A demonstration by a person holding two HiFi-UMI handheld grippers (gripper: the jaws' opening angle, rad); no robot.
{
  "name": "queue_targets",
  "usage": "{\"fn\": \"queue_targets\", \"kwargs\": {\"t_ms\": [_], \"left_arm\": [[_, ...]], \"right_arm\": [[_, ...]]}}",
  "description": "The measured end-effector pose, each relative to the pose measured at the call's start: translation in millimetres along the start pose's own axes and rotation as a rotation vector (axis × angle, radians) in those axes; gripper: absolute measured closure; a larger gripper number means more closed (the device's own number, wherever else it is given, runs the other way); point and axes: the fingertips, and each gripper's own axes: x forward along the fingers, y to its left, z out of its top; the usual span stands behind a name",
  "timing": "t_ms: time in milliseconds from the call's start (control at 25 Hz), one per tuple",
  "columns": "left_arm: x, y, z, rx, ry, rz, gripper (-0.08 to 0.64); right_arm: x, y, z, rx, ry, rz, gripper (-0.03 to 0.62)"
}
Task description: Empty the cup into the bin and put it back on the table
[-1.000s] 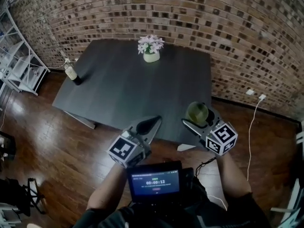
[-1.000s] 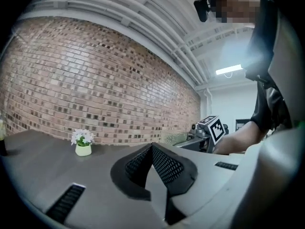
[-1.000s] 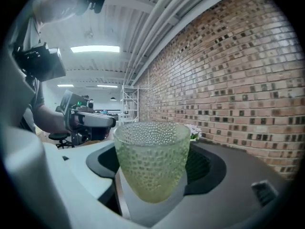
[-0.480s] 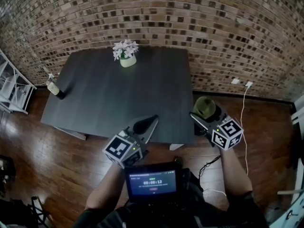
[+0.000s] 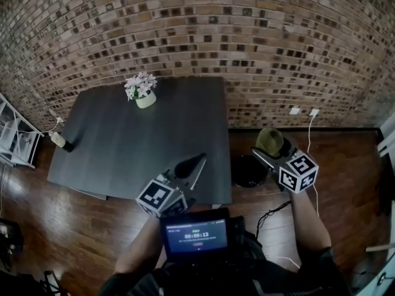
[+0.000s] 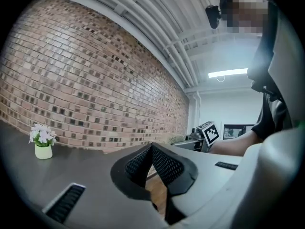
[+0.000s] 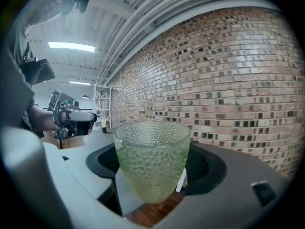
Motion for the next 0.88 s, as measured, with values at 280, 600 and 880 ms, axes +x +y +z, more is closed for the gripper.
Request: {"fn": "queue_targets", "kwargs": {"t_ms": [280,600,880], "left_arm": [[69.0,-19.7,-17.7,-0.015,0.028,-0.017,0.557],[105.4,-6.9,-19.5,-0.023,0.052,0.003,0.557],[115.4,20.5,-13.6,-0.041,0.047,-0.011,0.557]], "right_arm": [[-14.8,-76.5,-12.0,0.022,0.026,-0.023,0.201],[-4.7,-123.2,-22.1,0.019,0.072,-0.058,0.201],[11.7,-151.2,-37.6,0.015,0.146,-0.135,0.201]]}}
